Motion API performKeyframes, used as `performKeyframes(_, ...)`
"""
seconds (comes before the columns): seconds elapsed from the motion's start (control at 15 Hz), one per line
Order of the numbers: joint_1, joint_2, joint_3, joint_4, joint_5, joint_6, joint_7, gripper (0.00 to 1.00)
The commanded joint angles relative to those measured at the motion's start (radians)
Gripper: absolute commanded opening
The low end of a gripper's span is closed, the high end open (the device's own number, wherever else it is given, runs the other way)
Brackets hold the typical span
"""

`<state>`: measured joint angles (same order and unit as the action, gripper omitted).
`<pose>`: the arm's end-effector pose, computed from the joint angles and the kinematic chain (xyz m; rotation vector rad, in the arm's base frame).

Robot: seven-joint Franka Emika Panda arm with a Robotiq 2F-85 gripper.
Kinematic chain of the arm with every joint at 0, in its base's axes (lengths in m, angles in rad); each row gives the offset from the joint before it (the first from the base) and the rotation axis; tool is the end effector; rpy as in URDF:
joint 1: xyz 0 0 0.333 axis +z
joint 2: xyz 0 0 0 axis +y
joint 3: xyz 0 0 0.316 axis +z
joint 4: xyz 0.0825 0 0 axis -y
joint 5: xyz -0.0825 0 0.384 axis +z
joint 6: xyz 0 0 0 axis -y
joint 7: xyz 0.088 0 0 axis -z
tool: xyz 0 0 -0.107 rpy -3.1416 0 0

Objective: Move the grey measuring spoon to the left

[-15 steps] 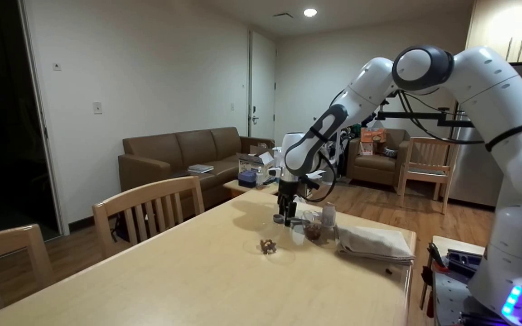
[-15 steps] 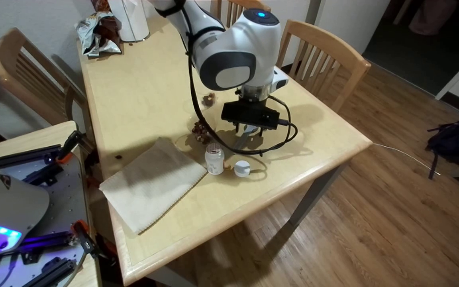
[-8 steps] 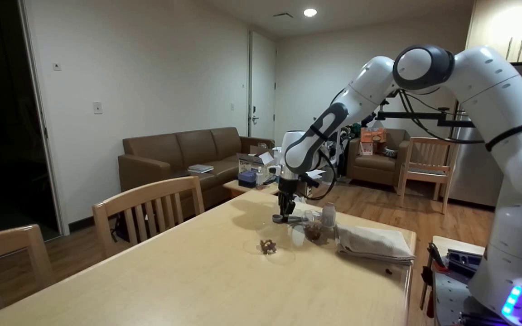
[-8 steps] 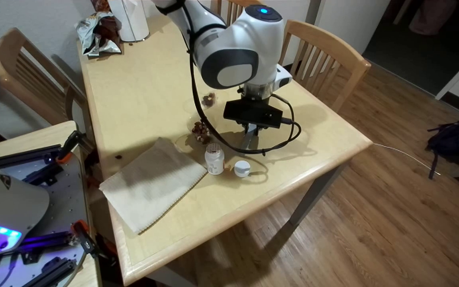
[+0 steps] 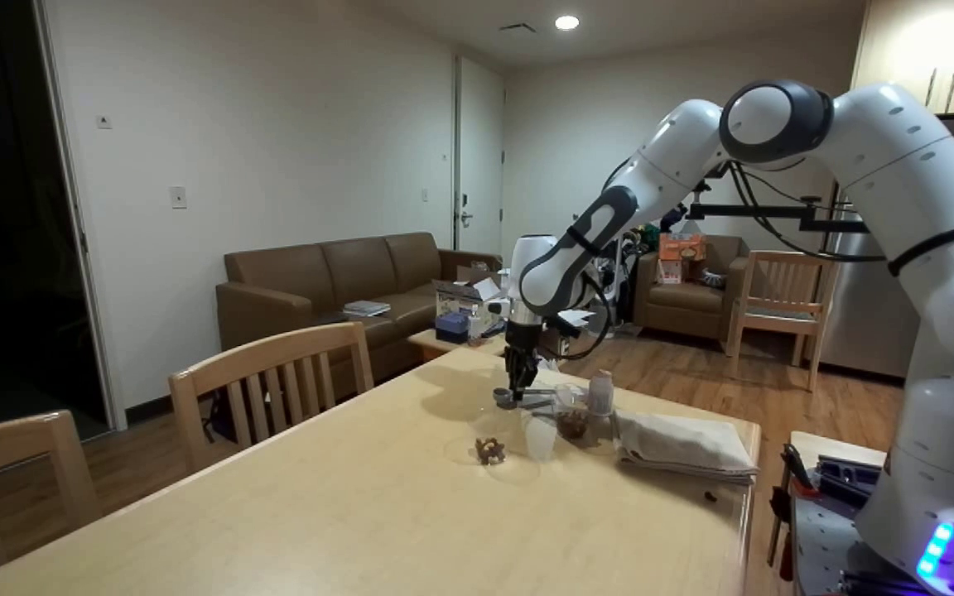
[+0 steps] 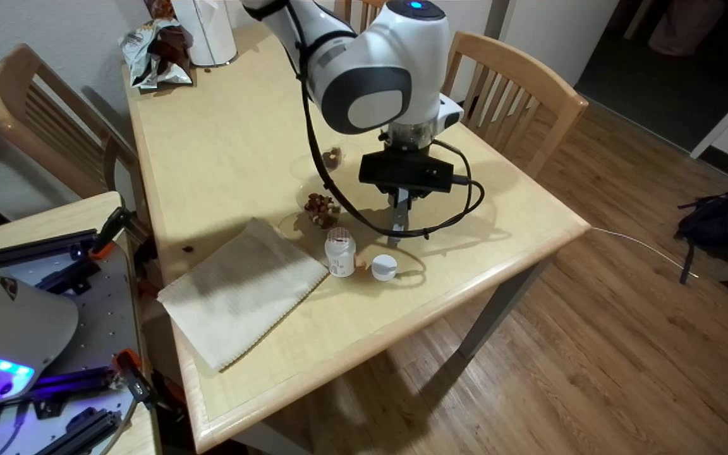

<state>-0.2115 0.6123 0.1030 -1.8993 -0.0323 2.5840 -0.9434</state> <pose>0.6339 -0.0715 0.1840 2.8623 1.2797 0.1349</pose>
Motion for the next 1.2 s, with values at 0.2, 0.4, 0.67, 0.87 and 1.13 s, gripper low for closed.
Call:
performKeyframes(0.2, 0.051, -0.1, -0.012, -0.017, -0.118, -0.088, -0.04, 0.09)
performKeyframes(0.4, 0.08, -0.145, -0.021, -0.015, -0.148, -0.153, -0.058, 0.09)
performKeyframes(0.67, 0.138, -0.205, -0.033, 0.001, -0.215, -0.256, -0.056, 0.09)
performKeyframes(0.87, 0.198, -0.232, -0.058, 0.009, -0.332, -0.343, -0.033, 0.09)
performKeyframes(1.13, 0.275, -0.233, -0.087, 0.017, -0.533, -0.463, 0.006, 0.09)
